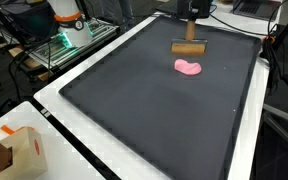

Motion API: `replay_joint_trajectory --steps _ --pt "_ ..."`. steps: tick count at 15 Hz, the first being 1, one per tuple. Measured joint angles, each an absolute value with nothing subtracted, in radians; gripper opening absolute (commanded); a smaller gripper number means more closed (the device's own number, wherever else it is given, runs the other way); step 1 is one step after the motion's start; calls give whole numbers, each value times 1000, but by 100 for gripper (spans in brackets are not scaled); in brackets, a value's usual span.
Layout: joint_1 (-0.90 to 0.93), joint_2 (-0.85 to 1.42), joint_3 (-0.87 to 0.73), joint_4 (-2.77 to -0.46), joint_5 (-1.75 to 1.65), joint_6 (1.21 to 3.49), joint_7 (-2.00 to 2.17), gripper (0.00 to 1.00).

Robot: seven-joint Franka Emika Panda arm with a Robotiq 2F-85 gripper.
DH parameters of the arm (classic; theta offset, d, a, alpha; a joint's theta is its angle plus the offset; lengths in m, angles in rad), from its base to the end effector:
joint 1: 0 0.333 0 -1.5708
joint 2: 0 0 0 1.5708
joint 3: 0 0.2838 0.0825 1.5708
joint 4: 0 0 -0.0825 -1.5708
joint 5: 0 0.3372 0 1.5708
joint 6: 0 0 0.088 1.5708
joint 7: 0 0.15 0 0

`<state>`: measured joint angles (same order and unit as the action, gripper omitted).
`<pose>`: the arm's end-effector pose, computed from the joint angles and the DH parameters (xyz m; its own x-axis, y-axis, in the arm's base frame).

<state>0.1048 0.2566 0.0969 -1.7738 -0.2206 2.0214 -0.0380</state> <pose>0.5712 0.0926 0.3624 0.9452 0.3257 -0.0215 0.3244 -0.9302 0.1715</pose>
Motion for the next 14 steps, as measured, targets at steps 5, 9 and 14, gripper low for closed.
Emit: replay_joint_trajectory --steps 5,9,14 --pt "101 257 95 -1730 -217 1962 -56 49" --pt "101 258 95 -1728 -217 1961 -56 24" --pt "104 265 95 -1729 -225 1961 -76 24"
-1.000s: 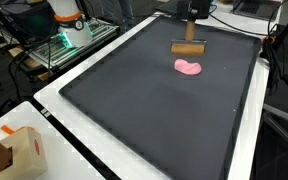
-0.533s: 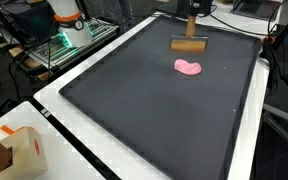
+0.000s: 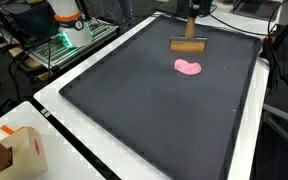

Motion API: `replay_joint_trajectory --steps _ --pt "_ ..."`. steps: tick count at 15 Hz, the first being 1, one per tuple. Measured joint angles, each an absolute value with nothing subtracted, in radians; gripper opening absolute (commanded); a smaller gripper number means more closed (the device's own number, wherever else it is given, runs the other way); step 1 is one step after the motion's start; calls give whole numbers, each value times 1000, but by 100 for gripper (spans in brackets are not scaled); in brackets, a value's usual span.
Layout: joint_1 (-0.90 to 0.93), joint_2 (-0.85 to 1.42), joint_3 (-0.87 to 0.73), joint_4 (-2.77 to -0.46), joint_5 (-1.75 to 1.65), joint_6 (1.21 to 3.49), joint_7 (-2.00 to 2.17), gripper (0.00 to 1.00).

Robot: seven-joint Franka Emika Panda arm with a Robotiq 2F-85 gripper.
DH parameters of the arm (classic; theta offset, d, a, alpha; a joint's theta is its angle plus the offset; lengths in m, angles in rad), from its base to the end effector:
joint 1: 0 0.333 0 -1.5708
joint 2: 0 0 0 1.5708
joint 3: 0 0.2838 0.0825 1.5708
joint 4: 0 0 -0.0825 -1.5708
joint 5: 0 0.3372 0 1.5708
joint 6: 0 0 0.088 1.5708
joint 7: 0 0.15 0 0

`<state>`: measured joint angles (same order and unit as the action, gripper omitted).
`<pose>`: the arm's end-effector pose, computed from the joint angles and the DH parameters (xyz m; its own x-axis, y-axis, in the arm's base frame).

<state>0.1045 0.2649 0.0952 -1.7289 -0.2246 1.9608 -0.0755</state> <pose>0.5729 0.0891 0.3718 0.9358 0.3486 -0.0518 0.3522 -0.9193 0.1754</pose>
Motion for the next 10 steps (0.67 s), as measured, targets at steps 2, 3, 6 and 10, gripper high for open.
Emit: replay_joint_trajectory --steps 2,3,6,10 --pt "109 273 100 -1729 -236 1969 -149 24" --pt "112 277 104 -1729 -241 1980 -194 24" --pt "120 292 120 -1732 -252 2029 -320 24" --pt "125 312 144 -1738 -284 2103 -479 24"
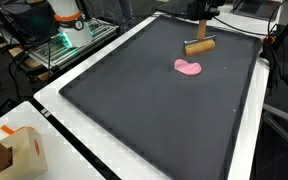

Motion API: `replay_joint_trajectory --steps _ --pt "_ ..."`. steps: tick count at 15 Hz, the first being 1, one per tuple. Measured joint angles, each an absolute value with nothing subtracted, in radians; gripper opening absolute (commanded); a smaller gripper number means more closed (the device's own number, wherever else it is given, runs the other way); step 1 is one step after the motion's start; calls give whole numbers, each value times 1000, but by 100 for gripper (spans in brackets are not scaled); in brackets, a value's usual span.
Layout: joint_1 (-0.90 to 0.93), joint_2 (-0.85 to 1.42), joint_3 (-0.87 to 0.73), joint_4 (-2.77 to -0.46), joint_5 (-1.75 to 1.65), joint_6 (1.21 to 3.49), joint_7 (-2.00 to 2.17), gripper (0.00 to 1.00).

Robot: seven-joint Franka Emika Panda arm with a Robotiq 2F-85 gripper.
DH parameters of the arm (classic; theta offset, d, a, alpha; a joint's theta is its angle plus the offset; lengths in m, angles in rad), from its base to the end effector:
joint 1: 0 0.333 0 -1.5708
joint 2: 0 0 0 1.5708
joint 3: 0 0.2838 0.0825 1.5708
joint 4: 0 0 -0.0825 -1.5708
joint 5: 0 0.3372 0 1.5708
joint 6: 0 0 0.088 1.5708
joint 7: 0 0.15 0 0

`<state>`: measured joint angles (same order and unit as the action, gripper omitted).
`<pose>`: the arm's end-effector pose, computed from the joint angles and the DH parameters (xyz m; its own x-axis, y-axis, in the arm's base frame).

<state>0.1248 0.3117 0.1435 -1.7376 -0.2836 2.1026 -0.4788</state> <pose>0.5862 0.1313 0.3544 0.6434 0.7635 -0.0556 0.7559 -0.6222 0.2037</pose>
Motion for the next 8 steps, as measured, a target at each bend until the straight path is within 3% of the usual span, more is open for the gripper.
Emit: replay_joint_trajectory --steps 8 --pt "128 354 160 -1769 -384 2216 -803 24"
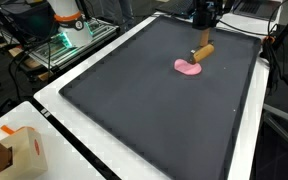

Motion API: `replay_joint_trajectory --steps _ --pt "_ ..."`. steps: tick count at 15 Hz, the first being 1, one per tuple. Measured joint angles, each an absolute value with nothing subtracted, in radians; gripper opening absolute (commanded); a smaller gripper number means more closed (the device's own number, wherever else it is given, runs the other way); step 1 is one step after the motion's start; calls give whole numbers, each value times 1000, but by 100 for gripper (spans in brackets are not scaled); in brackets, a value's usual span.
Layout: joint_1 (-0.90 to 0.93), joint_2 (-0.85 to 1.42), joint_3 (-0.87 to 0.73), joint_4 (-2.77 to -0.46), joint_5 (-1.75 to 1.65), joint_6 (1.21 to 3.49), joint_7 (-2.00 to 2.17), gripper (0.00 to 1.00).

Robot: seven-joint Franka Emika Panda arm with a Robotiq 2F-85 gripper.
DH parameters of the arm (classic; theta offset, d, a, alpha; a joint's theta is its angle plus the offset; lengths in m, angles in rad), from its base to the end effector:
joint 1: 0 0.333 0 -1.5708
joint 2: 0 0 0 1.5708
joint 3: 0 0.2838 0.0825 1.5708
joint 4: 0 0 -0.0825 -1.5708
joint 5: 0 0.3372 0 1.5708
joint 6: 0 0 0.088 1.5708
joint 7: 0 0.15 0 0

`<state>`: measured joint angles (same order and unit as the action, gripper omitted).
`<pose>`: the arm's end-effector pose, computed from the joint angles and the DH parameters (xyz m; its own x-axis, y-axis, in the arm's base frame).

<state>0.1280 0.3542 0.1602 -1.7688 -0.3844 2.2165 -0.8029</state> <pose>0.5937 0.1439 0.3281 0.2854 0.9477 -0.1427 0.9392 -0.2469 0.2385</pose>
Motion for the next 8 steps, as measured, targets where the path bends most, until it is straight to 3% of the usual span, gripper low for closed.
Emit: replay_joint_trajectory --steps 8 --pt "128 381 155 -1792 -451 2276 -960 24"
